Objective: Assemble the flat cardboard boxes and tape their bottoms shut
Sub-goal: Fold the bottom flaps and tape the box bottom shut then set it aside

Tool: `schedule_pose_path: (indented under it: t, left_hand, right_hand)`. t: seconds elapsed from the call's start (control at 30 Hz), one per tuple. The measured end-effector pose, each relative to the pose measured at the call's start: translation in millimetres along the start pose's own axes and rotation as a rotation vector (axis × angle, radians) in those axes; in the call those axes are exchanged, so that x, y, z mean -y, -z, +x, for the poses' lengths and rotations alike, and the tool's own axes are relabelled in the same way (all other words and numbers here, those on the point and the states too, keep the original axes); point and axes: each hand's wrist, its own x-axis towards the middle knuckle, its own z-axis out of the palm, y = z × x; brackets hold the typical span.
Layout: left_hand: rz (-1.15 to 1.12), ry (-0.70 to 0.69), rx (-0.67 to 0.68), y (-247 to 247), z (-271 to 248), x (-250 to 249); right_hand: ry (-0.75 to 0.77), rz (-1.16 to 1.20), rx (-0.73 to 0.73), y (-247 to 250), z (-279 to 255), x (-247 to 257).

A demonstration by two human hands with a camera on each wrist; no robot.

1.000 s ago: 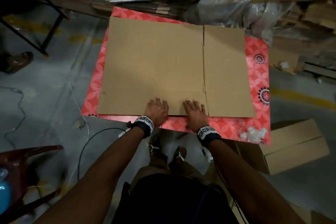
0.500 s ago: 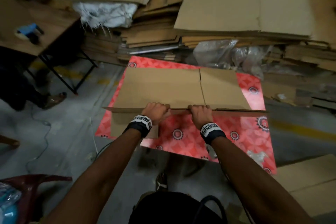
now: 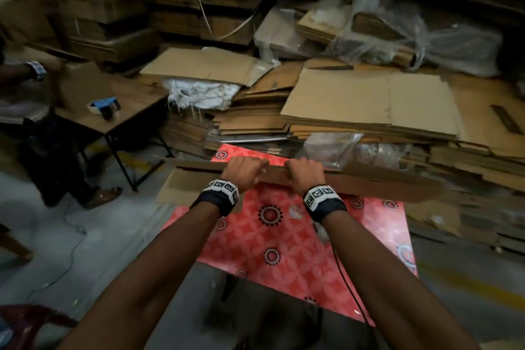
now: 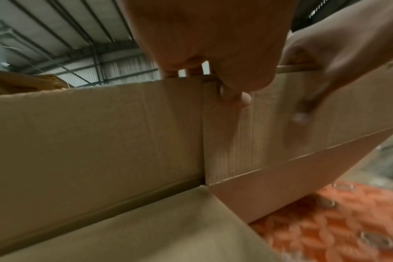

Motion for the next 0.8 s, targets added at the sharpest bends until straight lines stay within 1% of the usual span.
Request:
schedule_pose_path:
  t: [0.07, 0.13, 0.17, 0.3, 0.37, 0.47, 0.5, 0.57, 0.7, 0.8]
  left_hand:
    - [-0.042, -0.018, -0.014, 4, -3, -2]
    - [-0.097, -0.084, -0.031, 1, -5, 1]
    - [-0.068, -0.125, -0.037, -3, -9, 3]
    - [0.294, -0.174, -0.015, -21, -43, 12]
    - [0.351, -0.201, -0.011, -31, -58, 17]
    - [0.335, -0.197, -0.113, -48, -68, 30]
    - [0.321, -0.185, -0.155, -51, -69, 32]
    - [0.275, -0.16, -0.194, -48, -68, 37]
    - [0.218, -0.18, -0.154, -34, -49, 45]
    - [0.111, -0.155, -0.048, -23, -36, 41]
  right_hand:
    - [-0.008, -0.015, 0.01, 2, -5, 0]
    - [-0.029, -0.022, 0.002, 1, -11, -5]
    - [-0.044, -0.02, -0.007, 0, -16, -7]
    - [-0.085, -0.002, -0.036, 2, -28, -6]
    - [-0.095, 0.009, -0.062, 4, -30, -3]
    - [-0.118, 0.011, -0.068, 3, -32, 8]
    - [-0.13, 0.015, -0.059, 3, -33, 13]
    - [-0.158, 0.03, -0.044, -2, -34, 21]
    - [-0.18, 0.03, -0.031, -13, -41, 35]
    - [-0.216, 0.022, -0.006, -18, -50, 47]
